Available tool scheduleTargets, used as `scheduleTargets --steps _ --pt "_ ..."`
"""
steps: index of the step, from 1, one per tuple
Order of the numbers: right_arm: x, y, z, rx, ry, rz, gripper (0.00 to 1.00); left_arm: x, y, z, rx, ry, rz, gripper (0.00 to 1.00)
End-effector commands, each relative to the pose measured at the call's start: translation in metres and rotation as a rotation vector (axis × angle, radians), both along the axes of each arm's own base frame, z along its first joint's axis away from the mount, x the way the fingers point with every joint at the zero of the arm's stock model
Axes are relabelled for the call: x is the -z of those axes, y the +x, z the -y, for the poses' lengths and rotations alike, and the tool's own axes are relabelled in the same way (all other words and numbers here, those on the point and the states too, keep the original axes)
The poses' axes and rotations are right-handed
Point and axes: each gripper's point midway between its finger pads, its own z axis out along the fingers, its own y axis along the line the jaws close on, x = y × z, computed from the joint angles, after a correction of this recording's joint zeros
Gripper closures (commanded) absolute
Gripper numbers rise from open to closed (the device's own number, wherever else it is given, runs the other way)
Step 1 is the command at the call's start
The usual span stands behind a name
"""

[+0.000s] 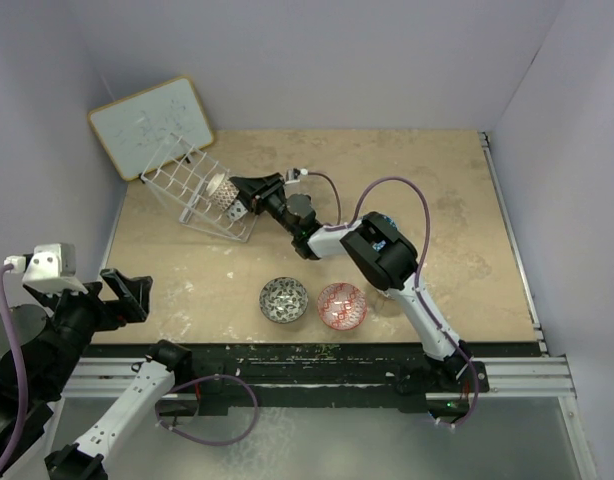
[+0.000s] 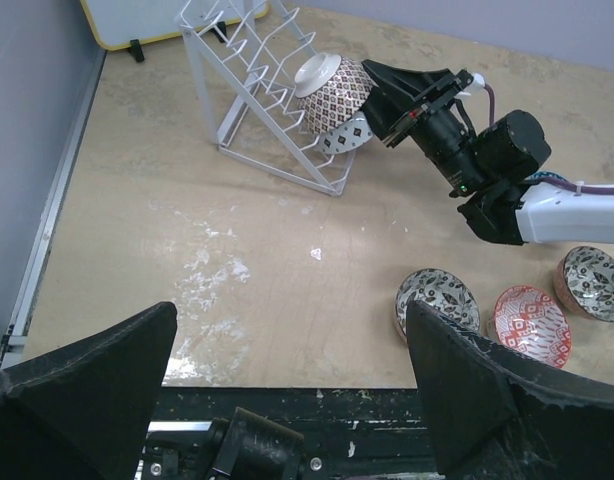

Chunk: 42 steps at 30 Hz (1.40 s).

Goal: Load the bowls into the dish rack

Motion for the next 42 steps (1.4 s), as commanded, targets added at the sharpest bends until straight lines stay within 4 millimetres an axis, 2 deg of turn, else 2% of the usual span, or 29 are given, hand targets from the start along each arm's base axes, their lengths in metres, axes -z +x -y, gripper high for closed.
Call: scheduleTargets --steps 1,11,32,42 --pt "-0.064 -0.006 0.006 0.005 0.066 0.067 0.62 -0.011 -0.002 -0.004 -0.014 0.001 0.04 0.01" --pt "-0.05 -0.006 0.006 -0.003 -0.015 0.015 0.61 -0.013 -0.003 -0.007 -0.025 0.001 0.047 0.01" --pt "-0.028 -0.005 0.01 -0.003 -0.306 -0.099 0.6 -0.012 -0.009 -0.01 -0.036 -0.011 0.054 0.01" --pt "-0.031 -0.011 0.022 0.019 -0.348 -0.095 0.6 -0.011 -0.009 -0.01 -0.039 -0.012 0.054 0.01"
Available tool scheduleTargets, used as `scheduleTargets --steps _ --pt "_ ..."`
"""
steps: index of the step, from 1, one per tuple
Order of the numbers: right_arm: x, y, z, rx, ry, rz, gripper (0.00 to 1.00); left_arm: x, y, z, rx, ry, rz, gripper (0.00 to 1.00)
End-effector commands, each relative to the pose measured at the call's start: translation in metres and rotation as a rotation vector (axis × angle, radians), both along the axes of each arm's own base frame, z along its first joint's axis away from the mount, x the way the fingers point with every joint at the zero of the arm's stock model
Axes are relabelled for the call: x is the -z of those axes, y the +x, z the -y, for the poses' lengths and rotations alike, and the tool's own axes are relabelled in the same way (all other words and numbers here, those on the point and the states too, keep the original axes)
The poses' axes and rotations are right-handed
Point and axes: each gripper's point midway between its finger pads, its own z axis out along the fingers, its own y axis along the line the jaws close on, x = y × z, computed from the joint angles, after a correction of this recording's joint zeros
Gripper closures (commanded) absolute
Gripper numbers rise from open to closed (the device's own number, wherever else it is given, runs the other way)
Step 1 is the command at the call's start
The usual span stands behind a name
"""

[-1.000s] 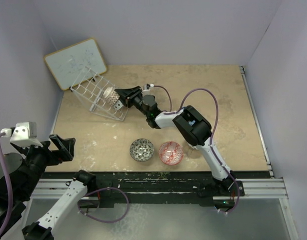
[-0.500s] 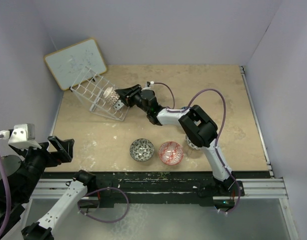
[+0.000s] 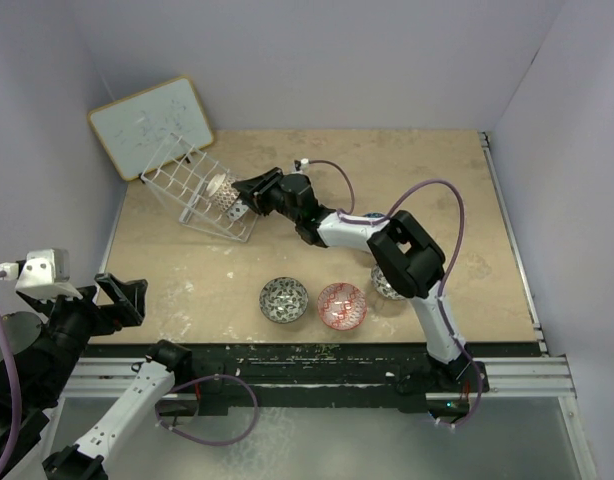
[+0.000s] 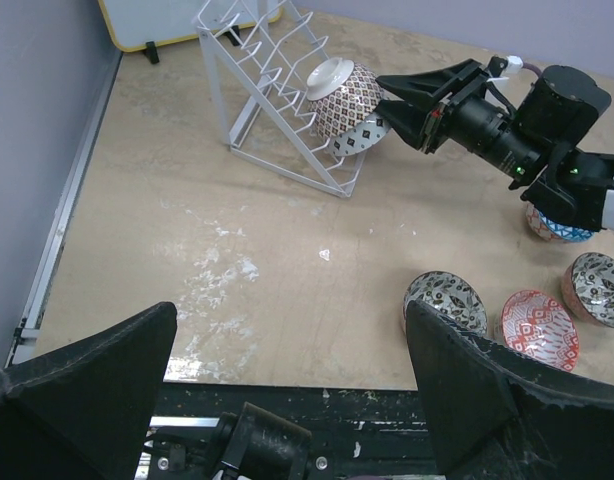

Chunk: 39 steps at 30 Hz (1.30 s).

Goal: Load the bowls into the dish rack

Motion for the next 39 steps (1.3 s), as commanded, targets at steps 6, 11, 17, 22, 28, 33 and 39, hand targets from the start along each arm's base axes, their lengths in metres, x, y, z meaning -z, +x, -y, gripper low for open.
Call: scheduleTargets --steps 6,11,17,22,28,33,39 --pt "-0.047 -0.007 0.021 0.027 0.007 0.081 0.59 -0.008 0.0 -0.002 -0.012 -0.016 0.036 0.01" --pt "-0.052 -0.011 0.029 0.038 -0.014 0.093 0.59 -0.008 0.0 -0.002 -0.015 -0.018 0.038 0.01" --pt "-0.05 -0.018 0.038 0.032 -0.066 0.112 0.59 -0.01 0.001 -0.002 -0.018 -0.016 0.041 0.01" --pt "-0.066 -0.028 0.065 0.056 -0.256 0.211 0.58 -0.01 0.003 -0.002 -0.02 -0.008 0.035 0.01" --pt "-0.056 -0.056 0.113 0.012 -0.644 0.305 0.48 -0.013 0.006 -0.003 -0.031 -0.004 0.038 0.01" --pt "-0.025 -0.104 0.134 -0.139 -1.005 0.334 0.37 -0.014 0.011 0.0 -0.024 -0.003 0.038 0.01" --pt "0.013 -0.197 0.113 -0.391 -1.284 0.395 0.29 -0.015 0.013 -0.001 -0.03 -0.006 0.042 0.01"
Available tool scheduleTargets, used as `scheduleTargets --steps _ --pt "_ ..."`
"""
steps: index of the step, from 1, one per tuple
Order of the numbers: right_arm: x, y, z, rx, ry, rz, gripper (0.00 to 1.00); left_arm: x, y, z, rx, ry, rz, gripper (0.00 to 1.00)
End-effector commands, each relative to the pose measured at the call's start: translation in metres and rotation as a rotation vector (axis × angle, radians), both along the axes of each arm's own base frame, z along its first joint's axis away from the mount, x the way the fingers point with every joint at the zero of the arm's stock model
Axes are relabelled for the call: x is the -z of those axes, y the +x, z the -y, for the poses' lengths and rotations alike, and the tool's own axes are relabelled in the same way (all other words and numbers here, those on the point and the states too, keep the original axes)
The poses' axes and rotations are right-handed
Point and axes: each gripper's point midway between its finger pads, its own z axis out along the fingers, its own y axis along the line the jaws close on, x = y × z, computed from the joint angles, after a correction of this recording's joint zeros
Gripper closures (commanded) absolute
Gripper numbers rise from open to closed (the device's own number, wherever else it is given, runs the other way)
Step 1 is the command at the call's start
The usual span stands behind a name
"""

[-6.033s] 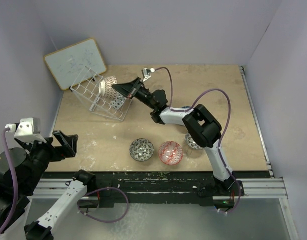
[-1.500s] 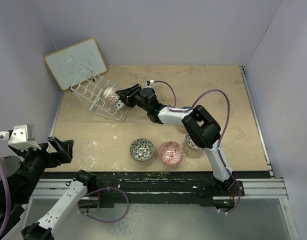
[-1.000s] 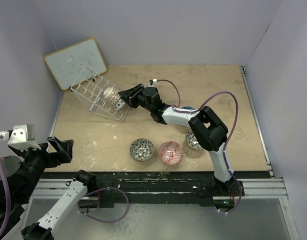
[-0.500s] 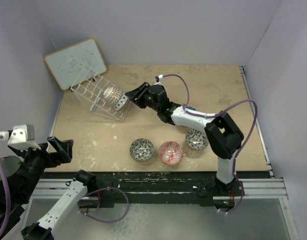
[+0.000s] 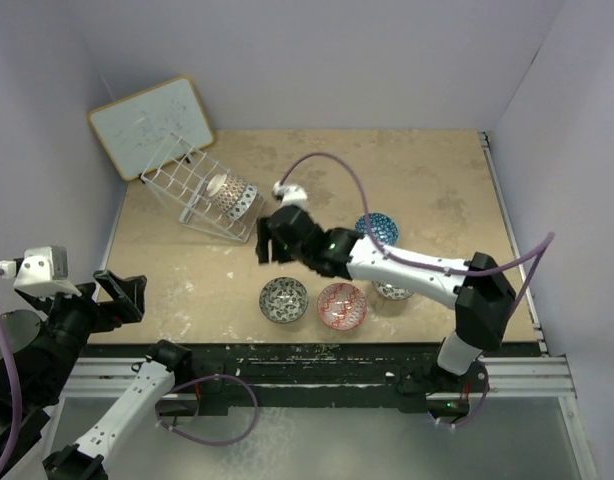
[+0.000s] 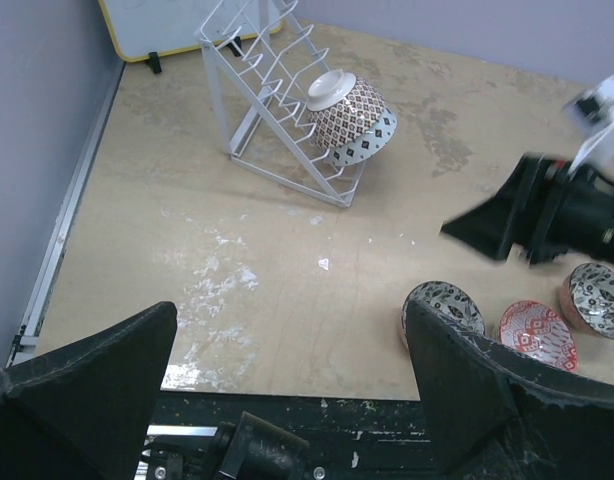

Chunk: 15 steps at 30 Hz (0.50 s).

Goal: Load the bowls into the dish rack

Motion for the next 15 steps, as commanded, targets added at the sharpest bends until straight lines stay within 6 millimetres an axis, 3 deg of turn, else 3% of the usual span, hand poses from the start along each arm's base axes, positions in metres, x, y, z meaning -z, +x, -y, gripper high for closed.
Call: scheduleTargets --steps 1,8,15 --pt "0.035 -0.068 0.007 -0.179 -0.338 0.01 0.3 -0.011 0.008 0.0 -0.018 -0.009 0.033 0.01" --pt "0.065 -0.125 -0.024 -0.412 -0.395 -0.019 0.35 -0.006 0.004 -0.001 -0.024 -0.019 0.02 0.01" --pt "0.094 -0.13 -0.029 -0.387 -0.503 -0.038 0.38 -0.004 -0.001 -0.003 -0.032 -0.032 0.023 0.01"
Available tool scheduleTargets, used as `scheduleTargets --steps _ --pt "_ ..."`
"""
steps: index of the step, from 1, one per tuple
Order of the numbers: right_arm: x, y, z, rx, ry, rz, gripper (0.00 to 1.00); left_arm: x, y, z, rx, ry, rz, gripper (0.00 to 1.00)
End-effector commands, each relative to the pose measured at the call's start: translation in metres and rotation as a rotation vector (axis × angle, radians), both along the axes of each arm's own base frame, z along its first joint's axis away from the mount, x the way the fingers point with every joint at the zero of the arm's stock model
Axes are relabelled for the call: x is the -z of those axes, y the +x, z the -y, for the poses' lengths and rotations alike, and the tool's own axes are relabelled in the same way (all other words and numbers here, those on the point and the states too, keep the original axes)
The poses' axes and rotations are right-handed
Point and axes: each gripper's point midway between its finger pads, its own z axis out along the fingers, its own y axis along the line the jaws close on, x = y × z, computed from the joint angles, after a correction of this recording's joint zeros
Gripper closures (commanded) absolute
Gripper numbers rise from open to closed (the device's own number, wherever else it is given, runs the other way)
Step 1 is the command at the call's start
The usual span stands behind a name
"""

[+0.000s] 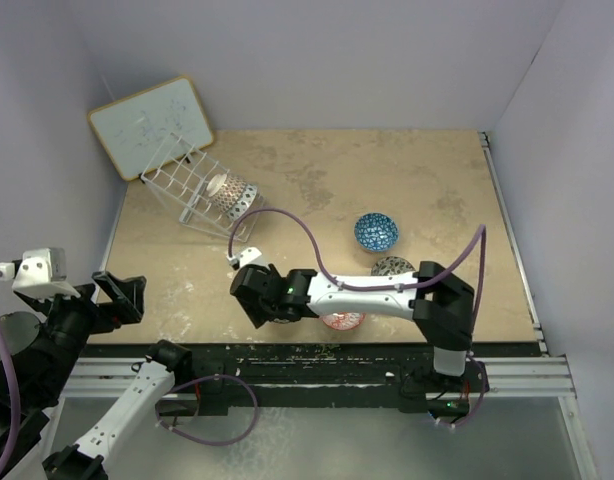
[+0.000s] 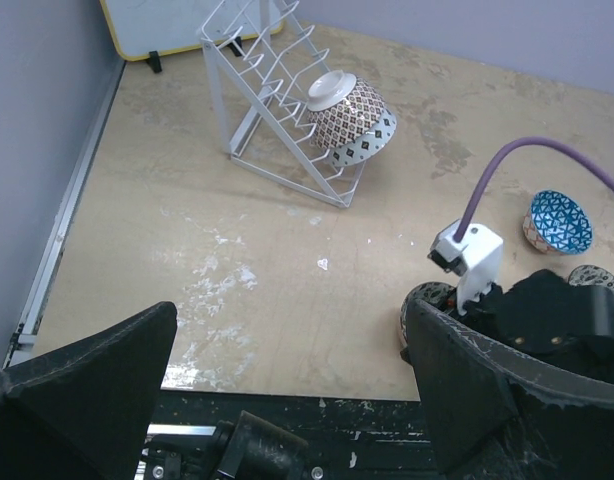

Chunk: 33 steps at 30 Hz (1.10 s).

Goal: Load the bowls into the dish rack

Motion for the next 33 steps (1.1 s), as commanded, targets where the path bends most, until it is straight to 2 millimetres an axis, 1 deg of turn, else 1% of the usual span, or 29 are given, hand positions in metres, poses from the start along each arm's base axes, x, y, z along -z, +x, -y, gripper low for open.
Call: scheduleTargets --steps 1,6,13,16,21,22,25,27,28,30,32,33 --pt "-0.002 0.003 0.001 0.001 -0.056 0.043 0.38 -0.002 -0.001 -0.003 -0.028 -0.02 0.014 0.01" --pt "0.01 0.002 0.004 0.005 -0.104 0.047 0.4 -0.001 -0.002 -0.004 -0.032 -0.017 0.011 0.01" --pt "0.025 -0.004 0.007 0.002 -0.15 0.043 0.55 0.003 -0.001 -0.004 -0.028 -0.015 0.003 0.01" --pt "0.026 -0.003 0.009 0.011 -0.18 0.063 0.61 0.004 -0.002 -0.004 -0.031 -0.017 0.005 0.01" --pt "0.033 -0.003 0.01 0.009 -0.202 0.067 0.61 0.005 -0.002 -0.004 -0.028 -0.017 0.002 0.01" --pt "0.032 -0.003 0.01 0.011 -0.201 0.068 0.64 0.004 -0.002 -0.004 -0.028 -0.016 0.003 0.01" --pt "0.028 -0.002 0.011 0.027 -0.195 0.077 0.76 0.003 -0.003 -0.005 -0.03 -0.016 0.007 0.01" --pt "0.026 -0.001 0.011 0.03 -0.2 0.076 0.79 0.003 -0.003 -0.004 -0.03 -0.018 0.008 0.01" --pt "0.026 -0.001 0.01 0.029 -0.203 0.077 0.83 0.003 -0.003 -0.004 -0.029 -0.018 0.008 0.01" --pt "0.024 -0.001 0.007 0.026 -0.194 0.076 0.9 0.002 -0.004 -0.005 -0.029 -0.018 0.009 0.01" --pt "0.017 -0.001 0.0 0.022 -0.158 0.075 0.98 0.001 -0.005 -0.005 -0.029 -0.018 0.012 0.01" --pt "0.011 -0.002 -0.007 0.016 -0.122 0.069 1.0 0.001 -0.005 -0.005 -0.03 -0.019 0.014 0.01"
